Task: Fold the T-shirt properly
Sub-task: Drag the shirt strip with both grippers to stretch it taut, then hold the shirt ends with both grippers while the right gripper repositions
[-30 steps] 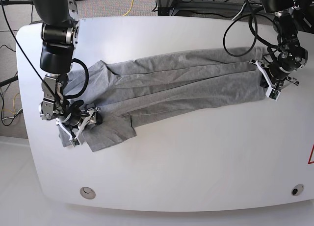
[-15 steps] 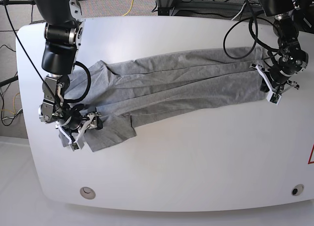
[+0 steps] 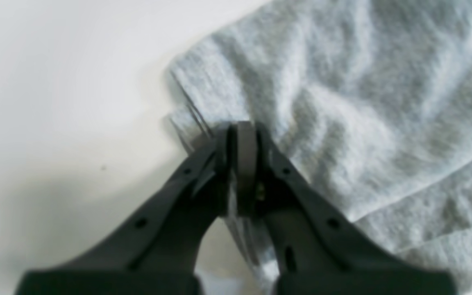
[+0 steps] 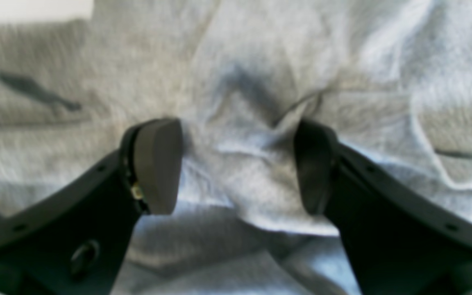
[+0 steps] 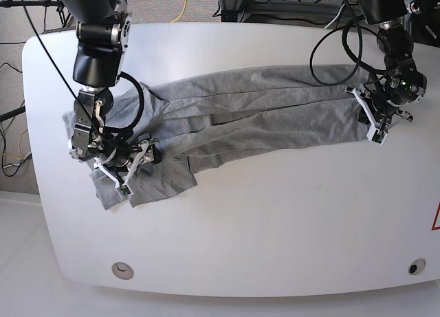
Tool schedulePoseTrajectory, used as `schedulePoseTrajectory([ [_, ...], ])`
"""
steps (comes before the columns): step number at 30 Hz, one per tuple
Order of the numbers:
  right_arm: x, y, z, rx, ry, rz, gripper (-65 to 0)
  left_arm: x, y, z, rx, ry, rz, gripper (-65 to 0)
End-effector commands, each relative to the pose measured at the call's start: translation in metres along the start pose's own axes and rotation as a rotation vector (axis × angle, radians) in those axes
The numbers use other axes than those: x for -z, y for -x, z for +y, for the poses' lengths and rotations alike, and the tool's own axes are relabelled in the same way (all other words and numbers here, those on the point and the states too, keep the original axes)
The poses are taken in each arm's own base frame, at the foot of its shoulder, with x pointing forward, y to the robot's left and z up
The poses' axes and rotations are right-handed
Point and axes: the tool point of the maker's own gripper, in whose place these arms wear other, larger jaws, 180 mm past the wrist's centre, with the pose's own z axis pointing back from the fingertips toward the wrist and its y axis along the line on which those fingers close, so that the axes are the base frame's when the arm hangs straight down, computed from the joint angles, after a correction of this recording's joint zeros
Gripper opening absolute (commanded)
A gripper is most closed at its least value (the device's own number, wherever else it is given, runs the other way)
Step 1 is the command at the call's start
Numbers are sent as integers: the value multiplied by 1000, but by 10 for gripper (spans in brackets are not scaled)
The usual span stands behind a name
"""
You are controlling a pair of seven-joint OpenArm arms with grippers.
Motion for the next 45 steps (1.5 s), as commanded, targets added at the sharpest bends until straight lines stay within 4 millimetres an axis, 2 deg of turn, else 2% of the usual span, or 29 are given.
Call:
schedulePoseTrajectory([
  [1, -18, -33, -12, -44, 47, -66, -239, -9, -10, 17, 1, -43, -32, -632],
  [6, -30, -50, -16, -78, 77, -105, -239, -23, -20, 33, -3, -99, -71, -632],
  [8, -33, -54, -17, -86, 87, -115, -238, -26, -24, 34, 5, -108, -81, -632],
  [12, -41, -74, -21, -102, 102, -152, -238, -31, -30, 36, 17, -120, -99, -632],
  [20, -49, -94, -30, -112, 121, -182, -238, -33, -32, 37, 21, -126, -105, -632],
  [27, -31, -104, -34, -59, 75, -191, -238, -34, -26, 35, 23, -123, -92, -632],
  [34, -11, -109, -39, 25, 19, -219, -238, -43, -31, 35, 49, -142, -109, -632],
  [41, -2, -121, -40, 72, -13, -263, -238, -50, -29, 35, 66, -160, -77, -632],
  [45, 1, -127, -43, 42, 10, -269, -238, -50, -24, 36, 65, -163, -37, -632],
])
